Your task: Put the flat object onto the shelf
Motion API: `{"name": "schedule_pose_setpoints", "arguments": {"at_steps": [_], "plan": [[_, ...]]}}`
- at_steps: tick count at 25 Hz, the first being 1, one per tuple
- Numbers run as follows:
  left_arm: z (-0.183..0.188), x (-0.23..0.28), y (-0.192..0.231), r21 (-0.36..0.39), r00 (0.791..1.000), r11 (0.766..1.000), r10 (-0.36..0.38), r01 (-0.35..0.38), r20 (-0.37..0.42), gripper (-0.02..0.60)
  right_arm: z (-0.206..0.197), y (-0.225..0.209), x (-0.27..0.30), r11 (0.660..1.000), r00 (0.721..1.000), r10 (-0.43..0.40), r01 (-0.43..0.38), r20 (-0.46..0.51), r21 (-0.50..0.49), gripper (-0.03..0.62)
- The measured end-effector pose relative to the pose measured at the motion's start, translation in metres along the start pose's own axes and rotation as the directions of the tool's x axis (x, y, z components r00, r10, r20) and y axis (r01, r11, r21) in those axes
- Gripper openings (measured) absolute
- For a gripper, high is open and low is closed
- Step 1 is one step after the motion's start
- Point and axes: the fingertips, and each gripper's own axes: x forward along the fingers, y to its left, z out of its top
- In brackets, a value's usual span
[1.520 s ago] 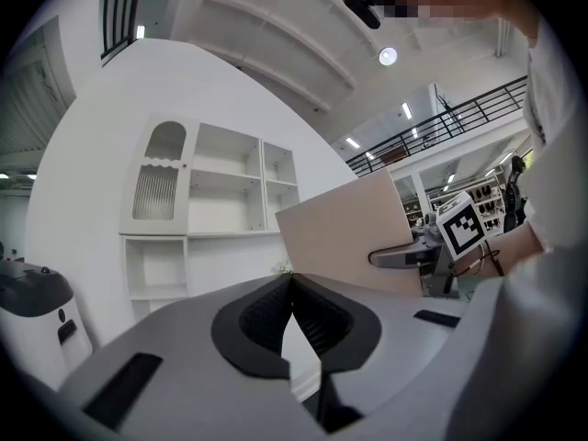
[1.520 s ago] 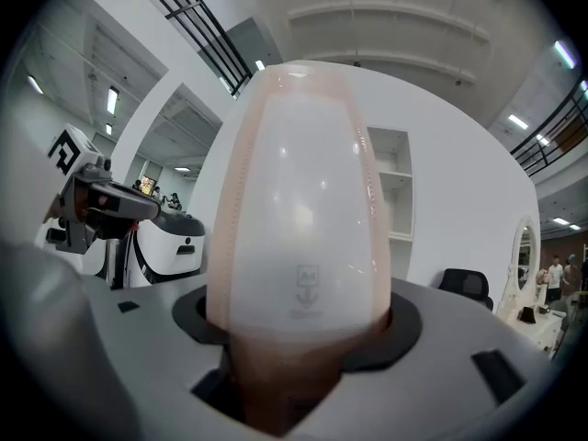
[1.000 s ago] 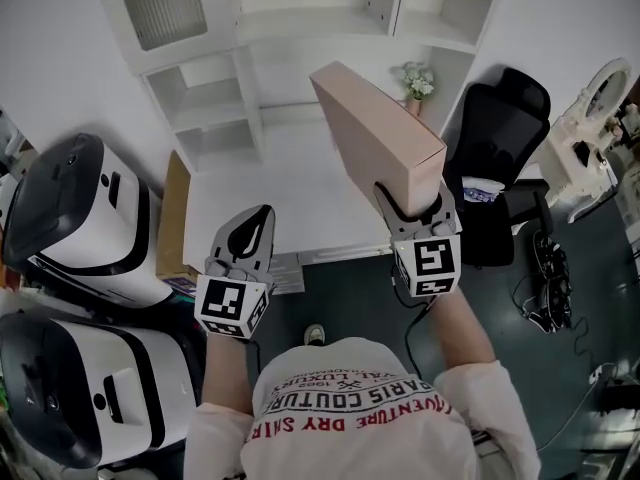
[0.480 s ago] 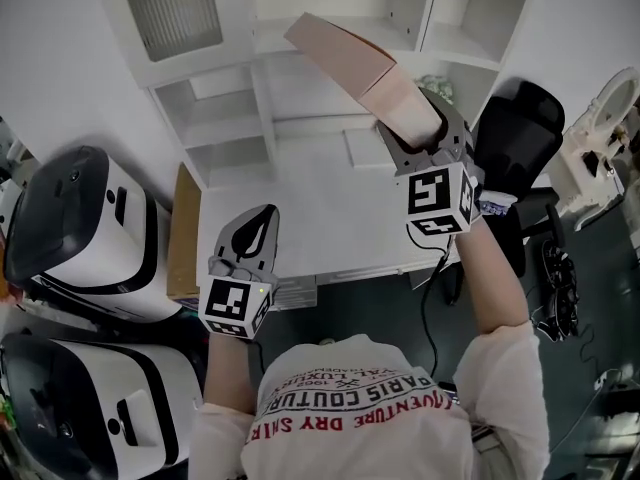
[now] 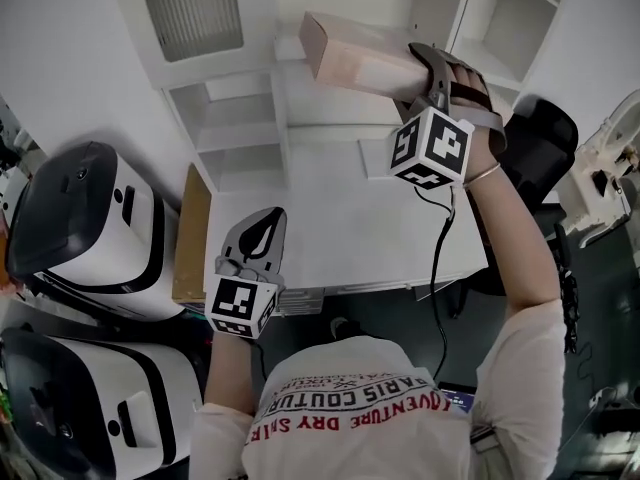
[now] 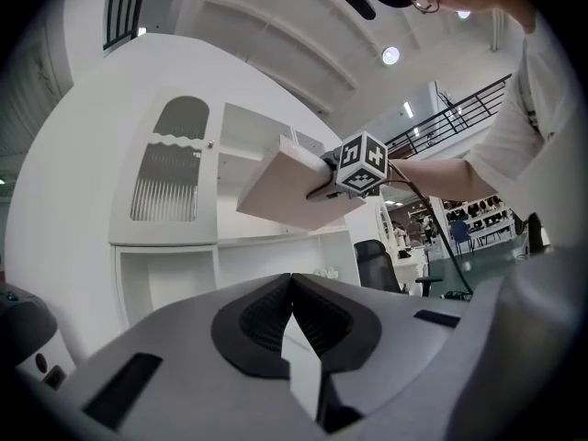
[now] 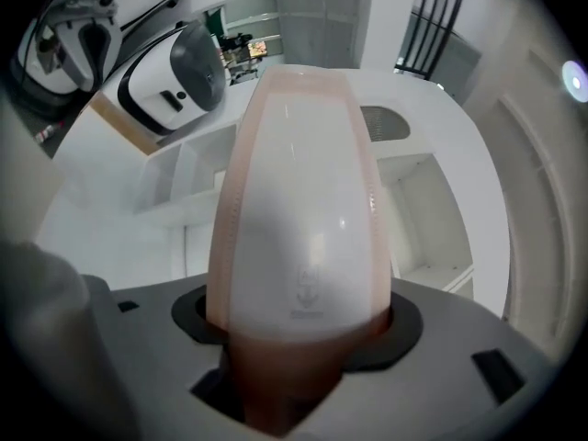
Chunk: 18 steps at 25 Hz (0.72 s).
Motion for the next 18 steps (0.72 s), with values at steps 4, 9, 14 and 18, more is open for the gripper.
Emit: {"name": "schedule_pose_setpoints", "arguments": {"at_steps": [4, 9, 14, 18], "plan": [[-0.003, 0.004, 0.018, -0.004, 0.999, 0.999, 0.041, -0.041, -0.006, 0.014, 0.010, 0.009, 0.024, 0.990, 0.999, -0.005, 0.000, -0.035, -0.139, 0.321], [0.000, 0.014, 0.031, 0.006, 0.998, 0.998, 0.066, -0.066, -0.007, 0.014, 0.013, 0.027, 0.058, 0.976, 0.997, 0.039, -0.051, -0.062, -0.212, 0.324], [-0.004, 0.026, 0.044, 0.008, 0.995, 0.996, 0.094, -0.094, -0.020, 0.014, 0.015, 0.040, 0.084, 0.972, 0.996, 0.064, -0.076, -0.059, -0.222, 0.331], [-0.009, 0.038, 0.051, 0.013, 0.994, 0.994, 0.108, -0.108, -0.030, 0.014, 0.018, 0.048, 0.102, 0.971, 0.996, 0.080, -0.087, -0.040, -0.221, 0.337]]}}
